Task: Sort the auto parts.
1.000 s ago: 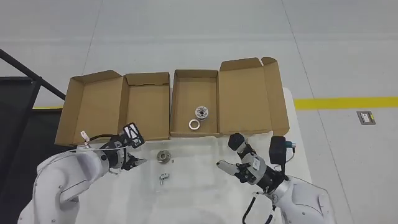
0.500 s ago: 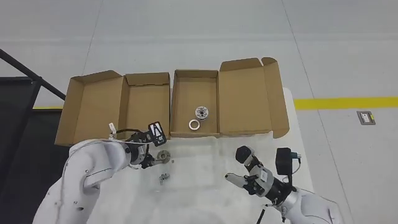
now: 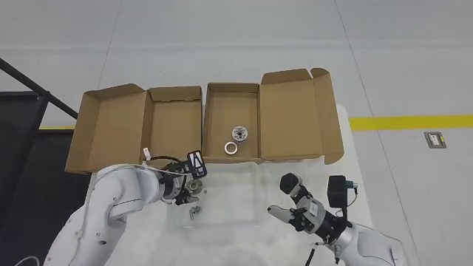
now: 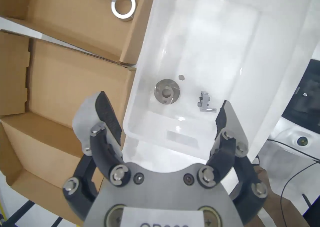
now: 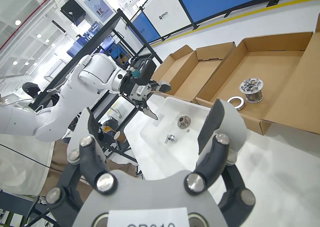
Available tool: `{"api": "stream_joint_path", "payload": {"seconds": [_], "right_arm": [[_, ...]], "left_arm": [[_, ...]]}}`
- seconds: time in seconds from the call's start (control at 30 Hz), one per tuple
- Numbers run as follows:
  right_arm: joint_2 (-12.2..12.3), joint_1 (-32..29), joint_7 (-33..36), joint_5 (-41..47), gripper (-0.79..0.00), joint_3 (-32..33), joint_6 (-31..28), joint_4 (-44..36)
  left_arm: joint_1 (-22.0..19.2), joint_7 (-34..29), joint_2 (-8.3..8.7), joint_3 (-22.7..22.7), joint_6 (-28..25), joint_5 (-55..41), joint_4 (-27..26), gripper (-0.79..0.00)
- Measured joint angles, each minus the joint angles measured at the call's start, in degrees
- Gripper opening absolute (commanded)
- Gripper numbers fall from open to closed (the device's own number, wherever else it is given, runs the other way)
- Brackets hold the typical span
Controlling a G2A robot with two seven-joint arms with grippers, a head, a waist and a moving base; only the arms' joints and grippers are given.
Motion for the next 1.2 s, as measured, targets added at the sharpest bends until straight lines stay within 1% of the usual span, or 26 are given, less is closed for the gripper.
{"api": "stream_joint_path", "payload": {"seconds": [0.07, 0.17, 0.3, 0.4, 0.47, 0.53, 0.57, 0.6, 0.73, 0.8, 0.87, 0.9, 1.0, 1.1, 1.13, 1.17, 1.2], "right_arm": [[0.0, 0.0, 0.0, 0.0, 0.0, 0.0, 0.0, 0.0], [0.0, 0.0, 0.0, 0.0, 0.0, 0.0, 0.0, 0.0], [0.0, 0.0, 0.0, 0.0, 0.0, 0.0, 0.0, 0.0], [0.0, 0.0, 0.0, 0.0, 0.0, 0.0, 0.0, 0.0], [0.0, 0.0, 0.0, 0.0, 0.0, 0.0, 0.0, 0.0], [0.0, 0.0, 0.0, 0.0, 0.0, 0.0, 0.0, 0.0], [0.0, 0.0, 0.0, 0.0, 0.0, 0.0, 0.0, 0.0], [0.0, 0.0, 0.0, 0.0, 0.0, 0.0, 0.0, 0.0], [0.0, 0.0, 0.0, 0.0, 0.0, 0.0, 0.0, 0.0], [0.0, 0.0, 0.0, 0.0, 0.0, 0.0, 0.0, 0.0], [0.0, 0.0, 0.0, 0.0, 0.0, 0.0, 0.0, 0.0], [0.0, 0.0, 0.0, 0.0, 0.0, 0.0, 0.0, 0.0], [0.0, 0.0, 0.0, 0.0, 0.0, 0.0, 0.0, 0.0], [0.0, 0.0, 0.0, 0.0, 0.0, 0.0, 0.0, 0.0], [0.0, 0.0, 0.0, 0.0, 0.0, 0.0, 0.0, 0.0], [0.0, 0.0, 0.0, 0.0, 0.0, 0.0, 0.0, 0.0], [0.0, 0.0, 0.0, 0.0, 0.0, 0.0, 0.0, 0.0]], "left_arm": [[-2.7, -0.54, 1.32, 3.46, 0.55, -0.79, 1.35, 0.0], [-7.87, -2.0, 3.56, 9.39, 1.98, -5.08, 3.43, 0.0], [-15.59, -4.49, 6.63, 17.6, 4.47, -12.69, 4.89, 0.0], [-20.51, -6.11, 8.61, 22.37, 6.1, -18.45, 5.2, 0.0], [-22.97, -6.6, 9.73, 25.19, 6.62, -21.84, 5.02, 0.0], [-25.5, -6.9, 11.09, 28.51, 6.91, -25.39, 4.44, -0.062], [-26.45, -7.05, 11.68, 29.9, 7.06, -26.72, 4.08, -0.065], [-27.62, -7.31, 12.45, 31.7, 7.32, -28.0, 3.52, -0.046], [-30.74, -7.89, 14.55, 36.72, 7.92, -30.18, 1.83, -0.04], [-31.89, -8.09, 15.3, 38.97, 8.11, -30.92, 1.1, -0.034], [-32.74, -8.58, 15.74, 40.8, 8.59, -30.57, 0.7, -0.006], [-33.23, -8.93, 15.91, 41.83, 8.95, -30.01, 0.58, -0.012], [-33.84, -9.59, 15.85, 43.06, 9.65, -29.27, 0.74, -0.009], [-33.2, -9.28, 15.1, 43.89, 11.8, -26.2, 0.61, -0.089], [-32.95, -8.57, 14.82, 44.06, 12.46, -25.42, 0.67, -0.299], [-32.71, -7.79, 14.54, 44.23, 13.04, -24.59, 0.75, -0.36], [-32.31, -6.65, 14.17, 44.5, 13.56, -23.62, 0.95, -0.308]]}}
